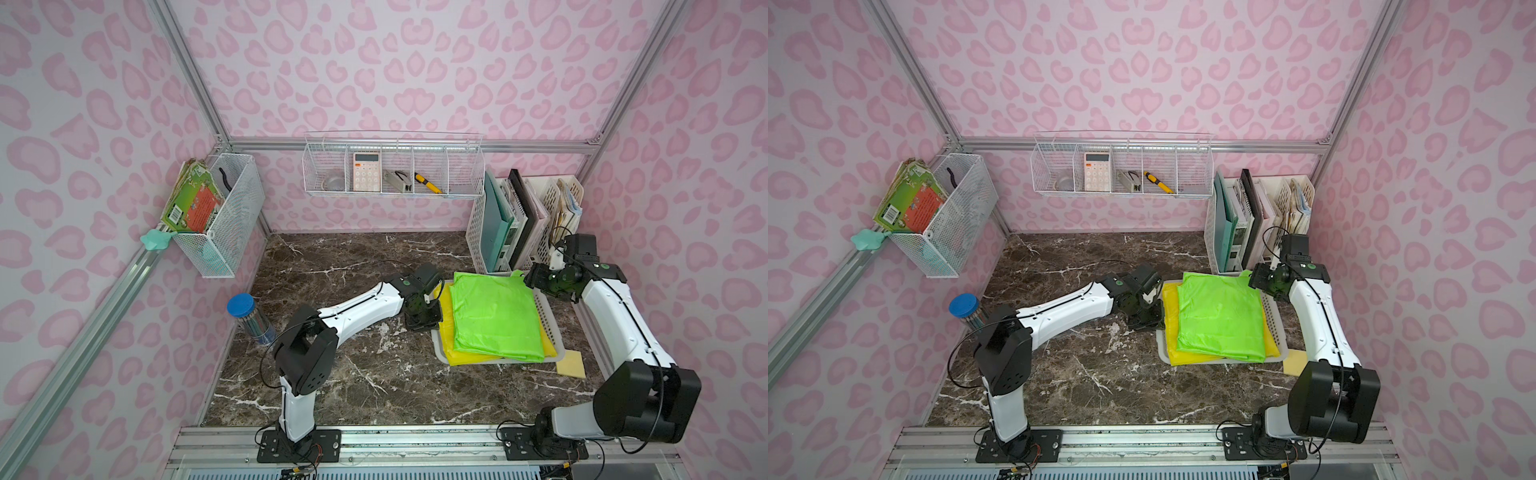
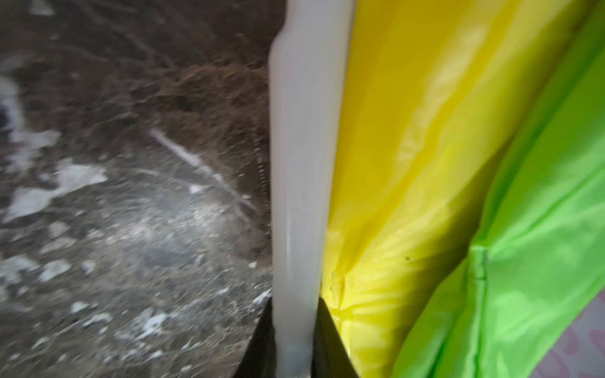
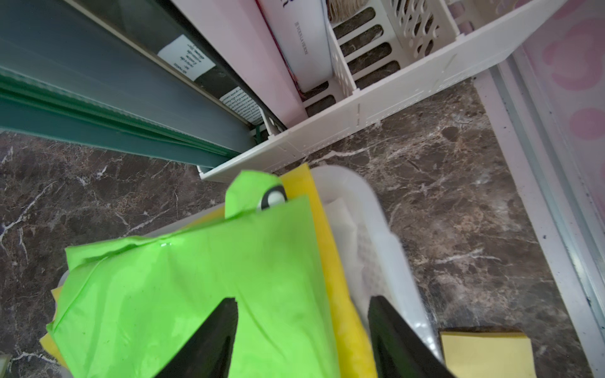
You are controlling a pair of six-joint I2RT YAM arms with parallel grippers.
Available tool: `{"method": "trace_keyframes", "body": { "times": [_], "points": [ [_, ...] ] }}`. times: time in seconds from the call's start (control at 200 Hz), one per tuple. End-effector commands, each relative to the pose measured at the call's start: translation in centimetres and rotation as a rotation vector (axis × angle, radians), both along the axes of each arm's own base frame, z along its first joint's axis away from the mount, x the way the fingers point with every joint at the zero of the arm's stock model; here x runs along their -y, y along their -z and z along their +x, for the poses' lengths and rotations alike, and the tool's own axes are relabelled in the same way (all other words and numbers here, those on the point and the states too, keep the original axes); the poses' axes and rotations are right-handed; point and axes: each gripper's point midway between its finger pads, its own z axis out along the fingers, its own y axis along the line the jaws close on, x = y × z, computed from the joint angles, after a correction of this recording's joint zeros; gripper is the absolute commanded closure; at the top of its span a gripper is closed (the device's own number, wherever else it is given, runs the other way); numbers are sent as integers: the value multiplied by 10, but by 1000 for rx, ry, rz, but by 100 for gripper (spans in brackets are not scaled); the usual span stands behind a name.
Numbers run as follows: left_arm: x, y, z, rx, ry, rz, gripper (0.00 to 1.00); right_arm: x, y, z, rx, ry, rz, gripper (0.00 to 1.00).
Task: Put the folded raincoat in the basket
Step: Move the basket to the center of the board, then adjust the raincoat in the basket.
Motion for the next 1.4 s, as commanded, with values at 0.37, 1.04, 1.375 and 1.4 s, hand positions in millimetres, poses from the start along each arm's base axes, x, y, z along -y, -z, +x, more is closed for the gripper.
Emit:
{"method": "trace_keyframes", "body": {
  "times": [0.37,1.04,1.375,1.4],
  "points": [
    [-152,-13,-25,-18,-124,132,55,-104,4,-12,46,-269,193,33],
    [-172,-22,-11,-49,-181,131,54,-205,42,23,-56,-443,183,55],
    [-194,-36,-8,34,-236,214,49,-146,-18,33,171,-334,96,30],
    [-198,-41,-6,62,-252,228,48,-133,-22,33,195,-303,89,30]
  ]
}}
